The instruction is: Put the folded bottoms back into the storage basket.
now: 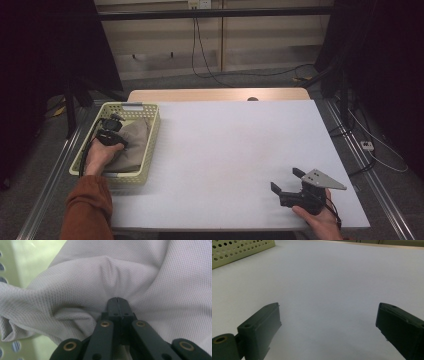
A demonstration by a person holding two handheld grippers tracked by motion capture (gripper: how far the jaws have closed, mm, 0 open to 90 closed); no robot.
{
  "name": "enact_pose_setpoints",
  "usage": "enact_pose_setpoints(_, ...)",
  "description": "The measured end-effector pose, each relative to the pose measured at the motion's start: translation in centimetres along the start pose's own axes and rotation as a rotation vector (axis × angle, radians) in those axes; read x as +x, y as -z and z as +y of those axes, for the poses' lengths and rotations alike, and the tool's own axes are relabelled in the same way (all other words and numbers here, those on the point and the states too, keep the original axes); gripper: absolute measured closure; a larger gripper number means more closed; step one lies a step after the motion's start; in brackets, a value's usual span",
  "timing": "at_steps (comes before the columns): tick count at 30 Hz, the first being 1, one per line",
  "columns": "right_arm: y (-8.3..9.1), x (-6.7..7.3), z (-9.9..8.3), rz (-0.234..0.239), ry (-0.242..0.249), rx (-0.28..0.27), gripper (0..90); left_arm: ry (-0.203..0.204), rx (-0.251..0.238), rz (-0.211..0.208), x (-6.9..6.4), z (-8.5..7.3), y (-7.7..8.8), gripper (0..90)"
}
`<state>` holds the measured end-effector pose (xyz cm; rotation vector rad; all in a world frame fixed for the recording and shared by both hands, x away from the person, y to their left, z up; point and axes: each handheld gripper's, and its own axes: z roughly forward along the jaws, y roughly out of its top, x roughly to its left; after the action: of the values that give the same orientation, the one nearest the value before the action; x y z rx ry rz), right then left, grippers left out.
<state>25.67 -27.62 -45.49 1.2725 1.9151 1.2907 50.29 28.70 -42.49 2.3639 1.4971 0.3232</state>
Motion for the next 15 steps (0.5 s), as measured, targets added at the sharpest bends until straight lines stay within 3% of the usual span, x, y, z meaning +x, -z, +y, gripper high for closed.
enact_pose_setpoints(5, -0.03, -0.01, -0.01, 0.003, 0.0, 0.0, 5.2, -0.025, -0.052, -0.025, -0.31, 0.68, -0.68, 90.0)
enact_pose_setpoints(11, -0.04, 0.02, 0.01, 0.003, -0.003, 0.001, 5.2, -0.066, -0.077, -0.033, -0.81, 0.57, -0.78, 90.0)
enact_pose_setpoints(13, -0.04, 0.01, 0.01, 0.002, -0.003, 0.001, 5.3, -0.075, -0.069, -0.083, -0.73, 0.34, -0.62, 90.0)
enact_pose_setpoints(15, -0.06, 0.0, 0.0, 0.002, -0.004, 0.001, 5.3, -0.086, -0.039, -0.095, -1.04, 0.17, -0.32, 90.0)
